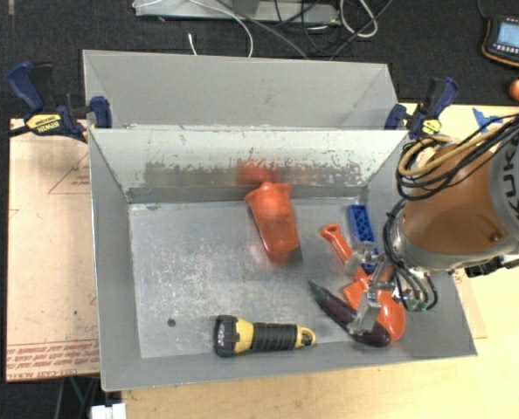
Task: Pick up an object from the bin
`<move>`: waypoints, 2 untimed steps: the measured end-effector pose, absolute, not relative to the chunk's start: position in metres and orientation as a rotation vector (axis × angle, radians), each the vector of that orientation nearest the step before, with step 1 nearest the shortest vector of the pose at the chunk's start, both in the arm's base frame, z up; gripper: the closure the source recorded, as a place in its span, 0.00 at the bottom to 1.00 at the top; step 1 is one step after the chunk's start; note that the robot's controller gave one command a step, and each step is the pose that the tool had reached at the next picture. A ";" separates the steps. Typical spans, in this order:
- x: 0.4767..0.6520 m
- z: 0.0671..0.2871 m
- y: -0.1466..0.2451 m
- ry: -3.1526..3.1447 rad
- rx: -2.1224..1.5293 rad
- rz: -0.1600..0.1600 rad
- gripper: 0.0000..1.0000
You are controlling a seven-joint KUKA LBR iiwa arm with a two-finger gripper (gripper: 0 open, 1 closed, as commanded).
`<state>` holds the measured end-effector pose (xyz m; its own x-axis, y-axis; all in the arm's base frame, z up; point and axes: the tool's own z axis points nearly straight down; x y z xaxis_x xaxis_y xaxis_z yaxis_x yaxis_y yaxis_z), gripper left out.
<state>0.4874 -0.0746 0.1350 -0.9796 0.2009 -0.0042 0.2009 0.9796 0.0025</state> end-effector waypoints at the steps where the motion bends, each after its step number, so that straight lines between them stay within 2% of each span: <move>1: 0.487 0.078 -0.079 3.119 0.354 0.004 0.00; 2: 0.484 0.072 -0.127 3.113 0.134 0.003 0.00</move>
Offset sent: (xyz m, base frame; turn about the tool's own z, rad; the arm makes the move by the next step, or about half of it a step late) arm -0.0083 -0.0528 -0.0650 -0.1199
